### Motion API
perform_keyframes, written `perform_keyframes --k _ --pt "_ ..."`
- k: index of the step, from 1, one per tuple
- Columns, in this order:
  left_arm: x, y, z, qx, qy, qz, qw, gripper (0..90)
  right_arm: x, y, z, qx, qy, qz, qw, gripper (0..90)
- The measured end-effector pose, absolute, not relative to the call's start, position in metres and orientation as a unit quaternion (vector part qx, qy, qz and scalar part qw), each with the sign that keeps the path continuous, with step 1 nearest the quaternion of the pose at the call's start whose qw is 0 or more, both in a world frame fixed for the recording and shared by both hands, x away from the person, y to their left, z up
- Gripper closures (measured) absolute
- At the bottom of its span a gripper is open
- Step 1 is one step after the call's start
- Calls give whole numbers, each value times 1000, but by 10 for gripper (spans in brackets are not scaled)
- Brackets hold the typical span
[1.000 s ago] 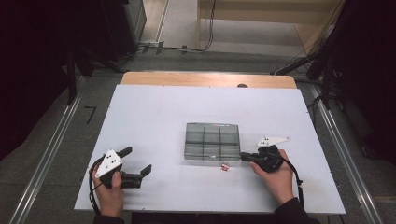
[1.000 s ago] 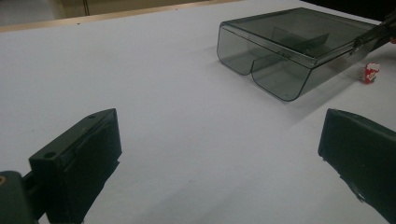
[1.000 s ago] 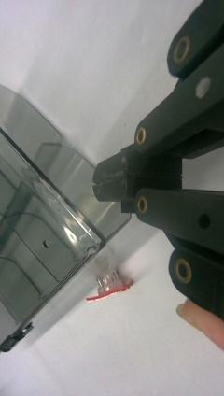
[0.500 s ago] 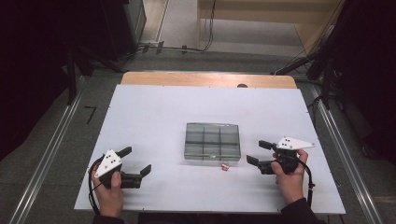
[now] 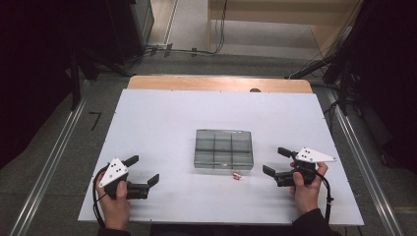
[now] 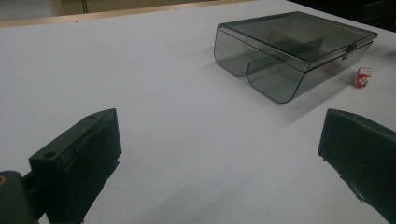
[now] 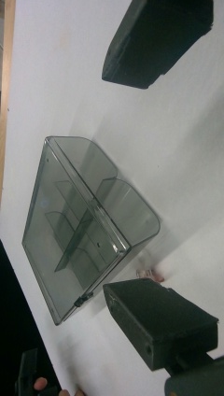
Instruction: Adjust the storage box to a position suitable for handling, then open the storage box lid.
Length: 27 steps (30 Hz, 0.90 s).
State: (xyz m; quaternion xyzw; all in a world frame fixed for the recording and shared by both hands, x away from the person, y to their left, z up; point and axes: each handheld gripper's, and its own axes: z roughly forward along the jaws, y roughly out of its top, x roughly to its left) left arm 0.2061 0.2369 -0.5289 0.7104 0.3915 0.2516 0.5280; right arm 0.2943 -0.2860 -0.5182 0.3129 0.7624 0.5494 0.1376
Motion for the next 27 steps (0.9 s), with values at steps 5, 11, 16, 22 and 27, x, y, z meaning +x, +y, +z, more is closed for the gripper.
perform_keyframes --k 5,11,16,22,27 --pt "206 234 -525 709 395 242 532 0 295 -284 -521 313 763 548 141 4" --pt "205 225 -511 713 384 235 538 0 296 -283 -522 312 763 548 139 5" --pt "206 217 -498 714 374 230 546 0 296 -284 -522 315 760 552 137 5" --pt "210 212 -491 715 373 220 549 0 295 -285 -523 315 759 555 130 5" --pt "215 208 -488 719 371 211 548 0 295 -285 -523 315 759 555 129 5"
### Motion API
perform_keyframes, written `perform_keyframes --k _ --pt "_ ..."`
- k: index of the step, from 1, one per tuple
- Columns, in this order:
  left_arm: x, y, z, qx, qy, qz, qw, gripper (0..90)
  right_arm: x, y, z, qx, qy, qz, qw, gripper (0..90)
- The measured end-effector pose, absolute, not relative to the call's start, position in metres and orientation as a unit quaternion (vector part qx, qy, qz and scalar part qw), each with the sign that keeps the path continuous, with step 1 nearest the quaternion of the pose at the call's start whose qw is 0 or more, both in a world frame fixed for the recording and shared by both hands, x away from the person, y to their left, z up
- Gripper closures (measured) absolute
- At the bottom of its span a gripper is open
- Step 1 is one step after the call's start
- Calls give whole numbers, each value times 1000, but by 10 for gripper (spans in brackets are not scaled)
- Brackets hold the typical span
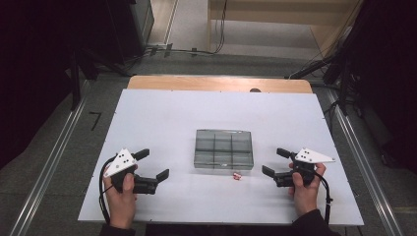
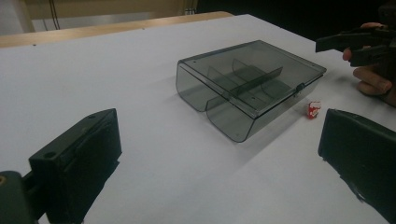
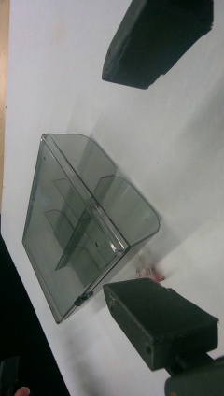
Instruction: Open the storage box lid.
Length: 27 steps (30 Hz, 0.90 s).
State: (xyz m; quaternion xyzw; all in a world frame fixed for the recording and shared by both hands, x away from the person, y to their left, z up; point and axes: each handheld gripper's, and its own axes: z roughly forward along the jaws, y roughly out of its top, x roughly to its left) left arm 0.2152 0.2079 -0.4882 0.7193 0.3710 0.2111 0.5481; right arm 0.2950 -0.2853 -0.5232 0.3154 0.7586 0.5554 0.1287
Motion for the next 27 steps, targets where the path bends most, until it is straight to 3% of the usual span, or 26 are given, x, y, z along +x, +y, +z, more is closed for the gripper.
perform_keyframes --k 17,24,27 --pt "246 181 -478 729 361 175 554 34 295 -283 -524 313 762 551 132 5" --pt "261 171 -480 729 368 155 556 253 295 -282 -524 314 764 548 132 6" --pt "267 166 -484 739 363 140 550 390 295 -282 -524 315 764 547 130 6"
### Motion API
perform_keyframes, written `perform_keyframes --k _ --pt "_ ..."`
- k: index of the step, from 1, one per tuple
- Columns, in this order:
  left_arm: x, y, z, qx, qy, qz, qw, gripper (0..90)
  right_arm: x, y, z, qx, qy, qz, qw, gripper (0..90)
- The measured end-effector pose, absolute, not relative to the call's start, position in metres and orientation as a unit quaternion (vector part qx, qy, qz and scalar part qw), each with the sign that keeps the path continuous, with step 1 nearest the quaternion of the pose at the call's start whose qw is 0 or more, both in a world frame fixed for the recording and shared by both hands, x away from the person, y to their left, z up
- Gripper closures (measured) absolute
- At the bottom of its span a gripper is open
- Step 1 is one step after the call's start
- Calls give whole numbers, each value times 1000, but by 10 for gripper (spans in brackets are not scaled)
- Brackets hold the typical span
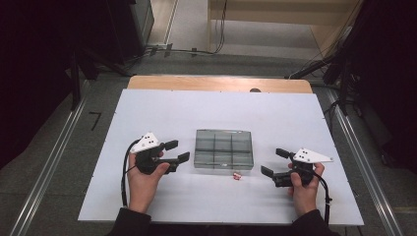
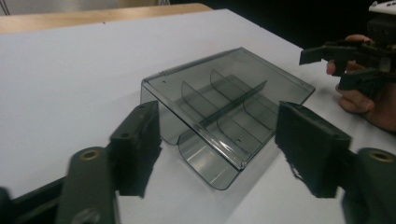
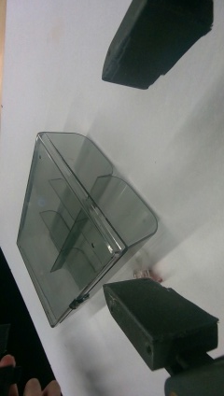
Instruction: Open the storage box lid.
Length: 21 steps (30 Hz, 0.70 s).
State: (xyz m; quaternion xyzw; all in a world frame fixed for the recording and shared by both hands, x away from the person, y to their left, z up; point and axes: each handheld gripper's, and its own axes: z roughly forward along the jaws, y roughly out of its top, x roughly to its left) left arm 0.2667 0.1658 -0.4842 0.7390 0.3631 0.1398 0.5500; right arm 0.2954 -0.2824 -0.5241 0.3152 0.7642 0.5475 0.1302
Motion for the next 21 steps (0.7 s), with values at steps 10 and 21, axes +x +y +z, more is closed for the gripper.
perform_keyframes --k 10,21 --pt "277 160 -507 754 381 114 523 840 296 -283 -524 316 764 547 132 19" --pt "280 154 -522 767 381 82 510 900 297 -285 -520 326 768 538 121 233"
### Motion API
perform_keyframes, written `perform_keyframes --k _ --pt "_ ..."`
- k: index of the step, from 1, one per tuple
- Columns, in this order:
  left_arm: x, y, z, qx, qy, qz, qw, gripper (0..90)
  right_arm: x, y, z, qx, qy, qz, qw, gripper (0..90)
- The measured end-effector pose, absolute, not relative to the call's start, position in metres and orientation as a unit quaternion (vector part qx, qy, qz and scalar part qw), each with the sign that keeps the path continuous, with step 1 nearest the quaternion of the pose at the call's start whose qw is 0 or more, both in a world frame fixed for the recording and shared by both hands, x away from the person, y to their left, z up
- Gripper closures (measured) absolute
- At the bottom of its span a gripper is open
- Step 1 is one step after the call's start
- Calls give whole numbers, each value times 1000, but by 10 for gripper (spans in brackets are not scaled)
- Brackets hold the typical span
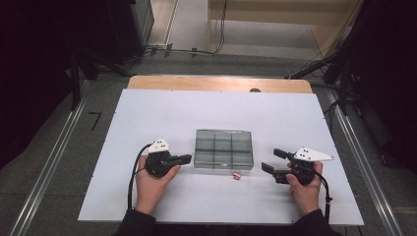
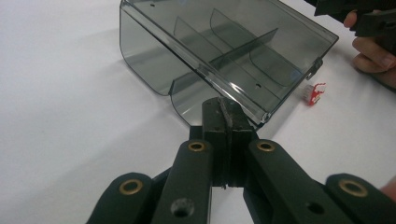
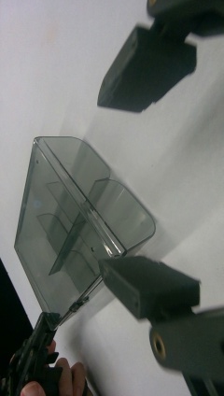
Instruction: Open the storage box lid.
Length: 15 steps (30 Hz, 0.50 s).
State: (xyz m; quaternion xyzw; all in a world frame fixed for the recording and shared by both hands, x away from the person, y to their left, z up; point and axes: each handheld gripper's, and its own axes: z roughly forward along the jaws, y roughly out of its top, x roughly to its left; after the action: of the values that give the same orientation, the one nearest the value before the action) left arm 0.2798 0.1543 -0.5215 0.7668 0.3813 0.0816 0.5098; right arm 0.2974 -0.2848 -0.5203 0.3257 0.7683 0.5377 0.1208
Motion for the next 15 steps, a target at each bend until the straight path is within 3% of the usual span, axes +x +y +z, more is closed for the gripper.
perform_keyframes --k 2,3,4,5,9,12,15 --pt "280 154 -522 768 381 80 509 900 299 -285 -520 327 772 533 108 349" --pt "280 155 -522 769 380 79 508 900 300 -285 -520 332 779 522 100 464" --pt "280 155 -522 770 380 78 507 900 300 -285 -520 332 779 522 100 464" --pt "280 155 -522 770 380 76 507 900 300 -283 -519 335 785 511 97 577" --pt "280 153 -524 775 378 73 501 900 297 -278 -514 327 802 488 110 782" --pt "280 152 -525 776 378 66 500 900 295 -273 -512 315 813 477 113 877" --pt "280 152 -526 778 377 63 499 900 294 -269 -511 308 821 466 116 878"
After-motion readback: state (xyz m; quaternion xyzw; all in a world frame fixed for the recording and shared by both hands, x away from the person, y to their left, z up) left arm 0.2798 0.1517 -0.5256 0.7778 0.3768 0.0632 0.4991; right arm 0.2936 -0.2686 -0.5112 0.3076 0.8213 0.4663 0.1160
